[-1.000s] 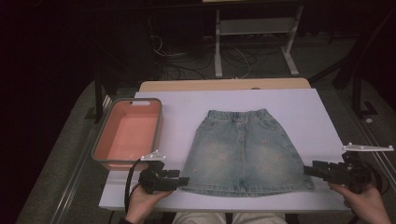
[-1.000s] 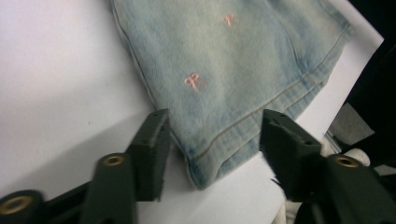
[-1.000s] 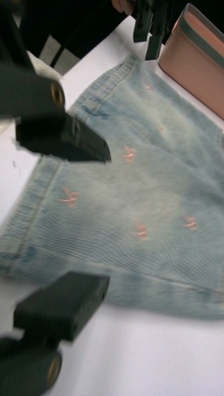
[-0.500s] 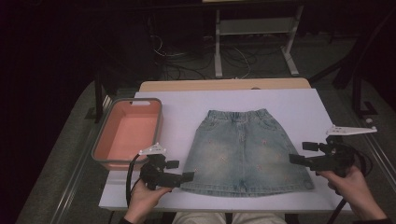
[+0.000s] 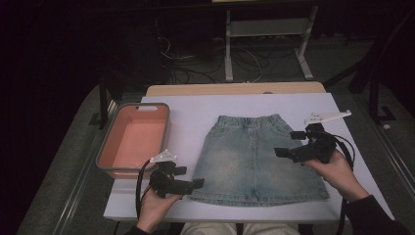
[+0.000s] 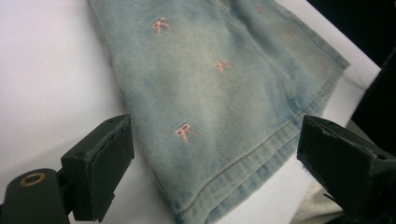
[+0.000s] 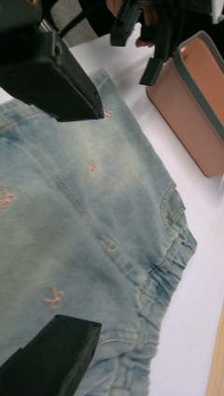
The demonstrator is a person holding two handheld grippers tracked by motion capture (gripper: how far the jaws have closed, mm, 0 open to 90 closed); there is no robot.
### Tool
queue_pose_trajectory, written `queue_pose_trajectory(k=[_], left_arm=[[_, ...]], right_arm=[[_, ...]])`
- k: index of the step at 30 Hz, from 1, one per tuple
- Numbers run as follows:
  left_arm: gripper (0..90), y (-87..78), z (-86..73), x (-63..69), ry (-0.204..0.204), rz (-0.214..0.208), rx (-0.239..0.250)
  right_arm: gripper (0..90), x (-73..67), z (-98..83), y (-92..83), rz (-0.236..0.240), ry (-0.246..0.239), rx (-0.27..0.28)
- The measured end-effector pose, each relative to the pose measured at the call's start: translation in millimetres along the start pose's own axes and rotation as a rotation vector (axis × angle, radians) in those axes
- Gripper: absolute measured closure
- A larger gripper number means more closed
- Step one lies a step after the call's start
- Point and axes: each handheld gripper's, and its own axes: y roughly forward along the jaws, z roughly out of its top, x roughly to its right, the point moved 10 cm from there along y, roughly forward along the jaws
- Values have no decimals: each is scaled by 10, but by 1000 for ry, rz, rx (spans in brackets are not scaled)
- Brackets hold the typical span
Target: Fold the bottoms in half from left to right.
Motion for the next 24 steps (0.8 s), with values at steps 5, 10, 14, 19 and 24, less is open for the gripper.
queue_pose_trajectory(k=[5, 10, 14, 19, 24], left_arm=[[107, 23, -65, -14, -10, -8, -8], [116, 59, -109, -18, 0, -12, -24], [125, 104, -167, -23, 7, -15, -55], [147, 140, -220, -67, -20, -28, -90], [255, 116, -240, -174, -51, 12, -96]], right_arm=[[7, -25, 102, 133, 6, -9, 14], [7, -44, 175, 268, 14, -12, 19], [7, -88, 229, 396, 20, -27, 7], [7, -158, 309, 554, 36, -36, 15], [8, -202, 361, 729, 46, -39, 9]])
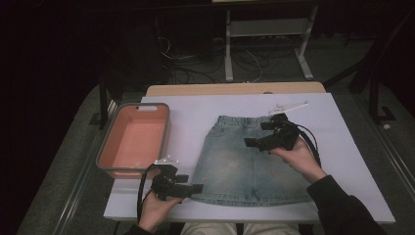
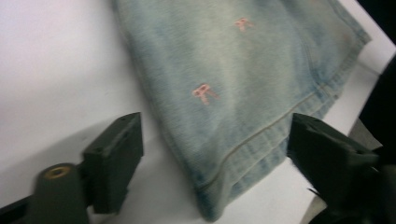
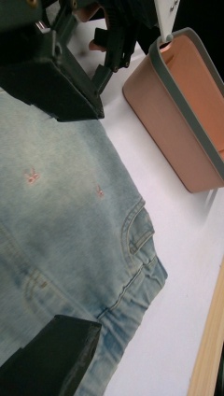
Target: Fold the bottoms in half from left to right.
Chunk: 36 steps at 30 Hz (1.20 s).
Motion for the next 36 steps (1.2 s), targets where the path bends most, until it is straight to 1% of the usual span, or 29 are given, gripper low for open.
queue_pose_trajectory(k=[1, 2, 5, 7, 9, 11, 14, 19, 22, 25, 26, 28, 29, 32, 36], left_arm=[[290, -13, 2, -11, -4, 1, 2], [304, -22, 2, -20, -8, -1, 2], [340, -32, -12, -62, -21, 14, -6], [364, -27, -23, -73, -36, 12, -9], [389, -21, -44, -84, -45, 13, -25], [423, -17, -64, -80, -48, 5, -38], [492, -16, -84, -57, -39, -13, -46], [543, 20, -128, -28, -29, -22, -79], [591, 36, -151, -8, -25, -37, -97], [682, 60, -190, 23, -5, -57, -122], [728, 70, -203, 37, 7, -59, -130], [783, 95, -215, 48, 31, -46, -137], [805, 98, -209, 55, 37, -46, -133], [821, 91, -192, 73, 50, -56, -126], [820, 94, -195, 71, 46, -62, -123]], right_arm=[[8, -10, 13, 28, 2, 1, 1], [8, -21, 26, 54, 5, 2, 3], [9, -43, 59, 127, 6, -2, 1], [9, -53, 79, 180, 3, -8, -4], [9, -53, 101, 234, -5, -20, -10], [9, -56, 128, 295, -9, -22, -14], [9, -58, 165, 395, -13, -26, -23], [10, -81, 204, 562, -16, -38, -45], [10, -105, 212, 652, -14, -45, -57], [10, -128, 215, 730, -10, -51, -65], [9, -136, 215, 756, -8, -55, -68], [9, -139, 214, 804, -13, -55, -78], [9, -137, 216, 827, -13, -55, -83], [9, -111, 236, 898, -24, -50, -92], [10, -59, 286, 1004, -33, -41, -90]])
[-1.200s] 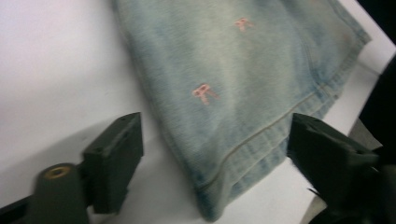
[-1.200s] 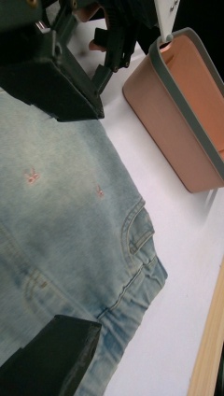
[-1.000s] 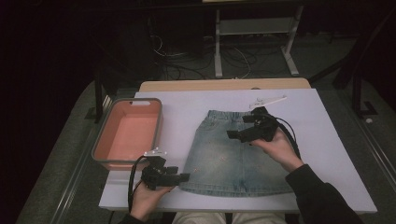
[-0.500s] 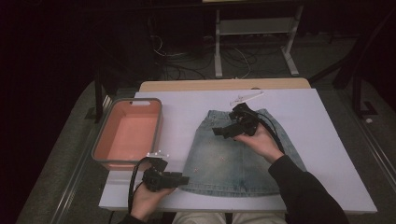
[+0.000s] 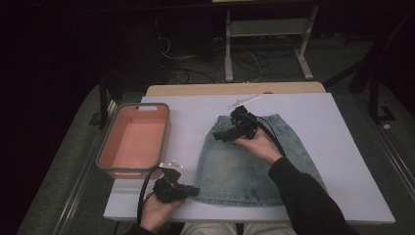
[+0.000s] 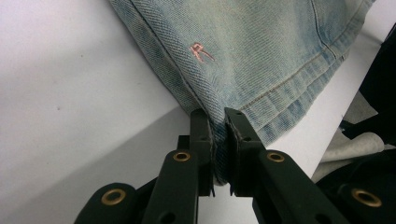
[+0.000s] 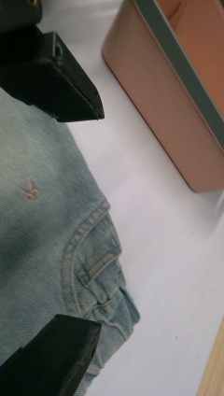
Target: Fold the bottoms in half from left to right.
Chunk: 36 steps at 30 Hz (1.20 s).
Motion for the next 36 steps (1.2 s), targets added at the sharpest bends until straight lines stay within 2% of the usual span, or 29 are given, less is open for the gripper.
queue_pose_trajectory(k=[15, 24, 32, 36], left_arm=[[811, 5, 11, 4, 0, -15, 13], [812, 2, 21, 19, 0, -28, 21], [807, 2, 30, 27, -11, -50, 29], [807, 0, 32, 32, -9, -53, 30]], right_arm=[[10, 136, 191, 281, -34, 20, -16], [10, 259, 321, 435, -58, 40, 6], [10, 348, 372, 579, -84, 54, -1], [10, 373, 392, 649, -82, 77, 23]])
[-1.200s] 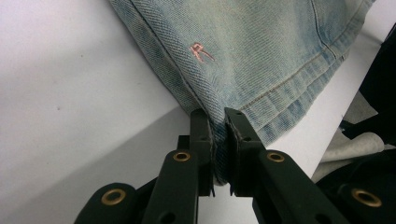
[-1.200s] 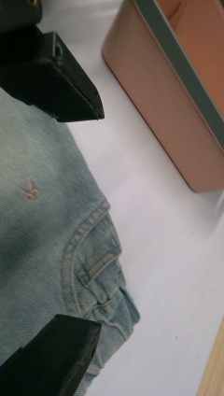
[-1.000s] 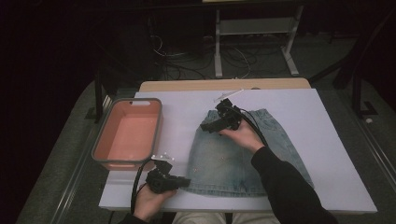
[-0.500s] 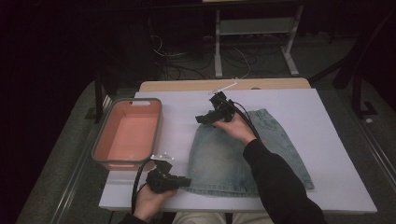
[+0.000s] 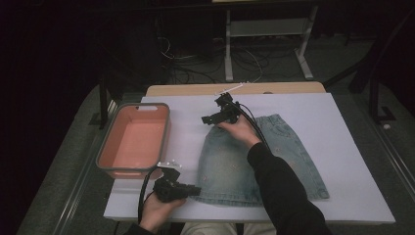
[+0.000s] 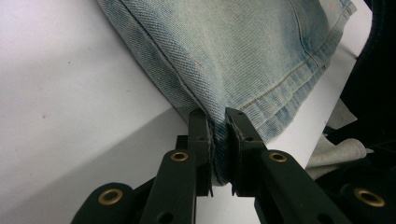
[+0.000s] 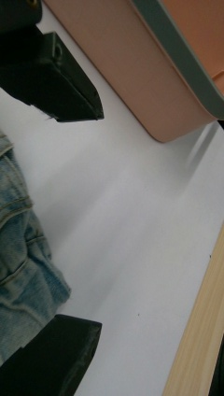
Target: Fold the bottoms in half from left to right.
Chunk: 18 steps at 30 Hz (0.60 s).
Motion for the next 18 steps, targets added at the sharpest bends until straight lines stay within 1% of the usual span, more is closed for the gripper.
queue_pose_trajectory(k=[2, 7, 10, 13, 15, 17, 18], left_arm=[[807, 0, -1, -1, 0, -1, -1], [806, 1, -1, -3, 1, -1, -2], [804, 3, -1, -5, 0, -5, -4], [804, 4, -3, -5, 3, -5, -8], [804, 5, -2, -4, 3, -6, -8], [803, 6, -3, -5, 4, -6, -9], [803, 6, -3, -4, 4, -6, -9]], right_arm=[[10, 1, -12, 47, 1, 5, 4], [10, 7, -68, 144, 11, 26, -8], [10, 20, -101, 171, 8, 23, -24], [12, 46, -129, 182, 13, 29, -38], [57, 78, -152, 192, -2, 30, -51], [84, 99, -180, 202, -2, 38, -64], [106, 114, -192, 206, -10, 36, -71]])
